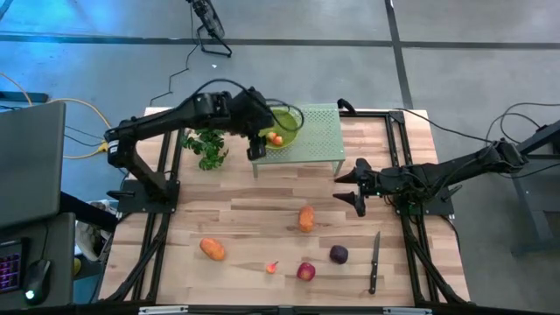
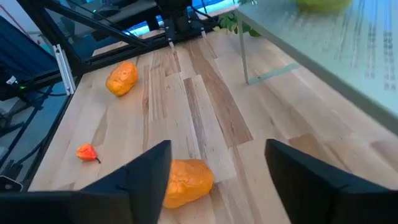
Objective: Pick & Place Fruit
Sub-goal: Put the right yellow mango into the green strainer bowl on the shelf
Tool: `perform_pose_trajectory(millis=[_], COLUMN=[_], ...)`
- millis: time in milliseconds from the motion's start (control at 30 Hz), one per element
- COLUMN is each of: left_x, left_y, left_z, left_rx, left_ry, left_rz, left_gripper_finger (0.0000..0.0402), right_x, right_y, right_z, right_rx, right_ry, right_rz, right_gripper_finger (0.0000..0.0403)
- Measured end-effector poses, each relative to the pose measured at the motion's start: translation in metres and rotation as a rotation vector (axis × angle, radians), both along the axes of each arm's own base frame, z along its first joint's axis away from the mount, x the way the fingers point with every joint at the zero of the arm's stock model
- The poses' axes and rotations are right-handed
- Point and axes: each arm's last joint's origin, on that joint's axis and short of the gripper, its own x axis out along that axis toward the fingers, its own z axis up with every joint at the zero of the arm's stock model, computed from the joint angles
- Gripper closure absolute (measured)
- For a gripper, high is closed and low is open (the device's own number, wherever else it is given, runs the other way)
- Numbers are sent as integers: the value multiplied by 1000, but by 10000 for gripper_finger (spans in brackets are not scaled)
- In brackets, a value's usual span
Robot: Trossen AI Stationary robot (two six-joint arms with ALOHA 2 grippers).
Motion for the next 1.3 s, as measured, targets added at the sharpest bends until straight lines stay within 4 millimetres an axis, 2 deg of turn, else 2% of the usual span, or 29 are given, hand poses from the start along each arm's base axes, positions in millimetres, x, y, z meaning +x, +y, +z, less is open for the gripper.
perform_pose_trajectory(millis=[167,267,367,467,700,900,1300], left_x=[-5,-10,-18,-25,-34,-38,-55], left_y=[-29,-46,-59,-70,-88,-98,-96], left_z=[7,14,18,15,-19,-55,-119], left_rx=[-18,-24,-40,-63,-71,-98,-169], left_ry=[-18,-44,-62,-58,-10,-68,-100], left_rz=[-68,-111,-135,-146,-133,-144,-66], left_gripper_finger=[179,179,179,179,179,179,179], right_x=[6,10,13,16,22,25,36], right_y=[1,4,7,8,9,9,11], right_z=[5,5,6,6,8,19,46], right_rx=[-28,-84,-114,-124,-99,-90,-32], right_ry=[-65,-86,-112,-124,-169,-214,-234], right_rz=[15,100,192,211,183,179,162], right_gripper_finger=[70,37,12,5,6,5,5])
